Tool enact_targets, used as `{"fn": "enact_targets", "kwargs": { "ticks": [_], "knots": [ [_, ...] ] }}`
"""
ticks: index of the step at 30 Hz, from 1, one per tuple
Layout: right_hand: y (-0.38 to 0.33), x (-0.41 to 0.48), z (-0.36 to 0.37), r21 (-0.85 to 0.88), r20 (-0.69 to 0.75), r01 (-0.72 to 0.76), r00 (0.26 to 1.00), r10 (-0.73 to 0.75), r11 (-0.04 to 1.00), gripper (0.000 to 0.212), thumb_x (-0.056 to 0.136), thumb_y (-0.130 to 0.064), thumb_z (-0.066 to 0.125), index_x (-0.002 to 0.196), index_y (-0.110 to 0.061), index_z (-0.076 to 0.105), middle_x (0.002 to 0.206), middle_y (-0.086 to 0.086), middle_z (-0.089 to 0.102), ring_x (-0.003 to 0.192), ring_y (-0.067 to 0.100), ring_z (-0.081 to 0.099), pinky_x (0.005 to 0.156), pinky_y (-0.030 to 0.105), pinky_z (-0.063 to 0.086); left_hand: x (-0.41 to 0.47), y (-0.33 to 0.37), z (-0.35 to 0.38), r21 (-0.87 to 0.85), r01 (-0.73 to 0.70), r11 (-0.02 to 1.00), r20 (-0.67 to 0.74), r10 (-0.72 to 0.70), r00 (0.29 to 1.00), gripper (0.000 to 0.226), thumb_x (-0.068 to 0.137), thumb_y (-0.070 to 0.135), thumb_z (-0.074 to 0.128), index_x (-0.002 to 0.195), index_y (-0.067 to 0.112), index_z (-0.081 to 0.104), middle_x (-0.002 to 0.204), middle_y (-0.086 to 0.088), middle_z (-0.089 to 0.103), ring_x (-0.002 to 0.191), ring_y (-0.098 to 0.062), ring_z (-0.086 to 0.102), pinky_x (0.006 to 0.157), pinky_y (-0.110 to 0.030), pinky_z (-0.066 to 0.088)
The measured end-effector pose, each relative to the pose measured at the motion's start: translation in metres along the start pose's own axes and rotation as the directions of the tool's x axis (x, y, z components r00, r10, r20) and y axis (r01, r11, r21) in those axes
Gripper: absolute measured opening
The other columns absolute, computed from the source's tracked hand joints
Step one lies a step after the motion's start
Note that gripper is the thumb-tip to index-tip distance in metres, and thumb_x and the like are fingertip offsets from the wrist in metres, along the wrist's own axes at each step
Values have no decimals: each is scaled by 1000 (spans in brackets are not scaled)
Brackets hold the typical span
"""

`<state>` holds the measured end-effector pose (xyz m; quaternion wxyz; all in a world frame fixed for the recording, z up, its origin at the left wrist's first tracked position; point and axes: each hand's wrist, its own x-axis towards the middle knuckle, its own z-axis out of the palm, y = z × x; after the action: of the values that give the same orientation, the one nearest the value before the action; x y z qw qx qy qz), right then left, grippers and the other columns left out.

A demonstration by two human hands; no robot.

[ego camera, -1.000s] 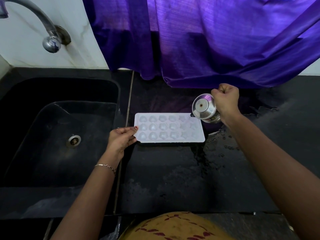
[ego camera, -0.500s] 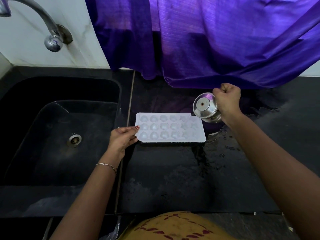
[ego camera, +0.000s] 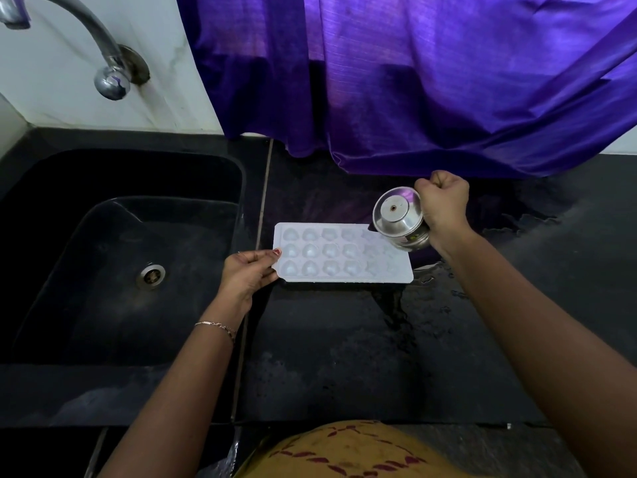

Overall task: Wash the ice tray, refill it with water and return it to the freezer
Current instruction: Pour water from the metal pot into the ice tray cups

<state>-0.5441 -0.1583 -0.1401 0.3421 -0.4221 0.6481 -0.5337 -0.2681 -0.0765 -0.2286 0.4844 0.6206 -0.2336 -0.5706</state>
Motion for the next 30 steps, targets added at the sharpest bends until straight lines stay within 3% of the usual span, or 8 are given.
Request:
{"fn": "enact_targets", "kwargs": {
  "ticks": [12, 23, 30],
  "knots": [
    [-4, -1, 6, -87, 49, 120, 992, -116, 989, 44, 76, 3, 54, 52, -21, 26, 50, -6, 25, 48, 7, 23, 50, 25, 30, 1, -1, -1, 7, 5, 1000, 5, -5, 1000, 15, 84, 14, 73, 90, 1, 71, 94, -16, 72, 77, -18, 67, 65, -22, 59],
    [-9, 2, 6, -110, 38, 130, 991, -127, 985, 43, 77, 3, 54, 53, -20, 27, 52, -4, 25, 50, 7, 23, 51, 25, 29, -2, 0, -1, 3, 3, 1000, 0, -3, 1000, 13, 84, 13, 73, 88, 1, 71, 92, -16, 72, 79, -20, 66, 68, -23, 60],
    [-10, 3, 7, -109, 41, 133, 991, -129, 985, 43, 77, 2, 55, 53, -20, 27, 53, -4, 25, 50, 7, 23, 53, 27, 31, -2, 0, 0, 5, 3, 1000, 1, -3, 1000, 12, 84, 13, 73, 86, 2, 71, 84, -11, 72, 67, -13, 67, 65, -21, 59]
  ]
}}
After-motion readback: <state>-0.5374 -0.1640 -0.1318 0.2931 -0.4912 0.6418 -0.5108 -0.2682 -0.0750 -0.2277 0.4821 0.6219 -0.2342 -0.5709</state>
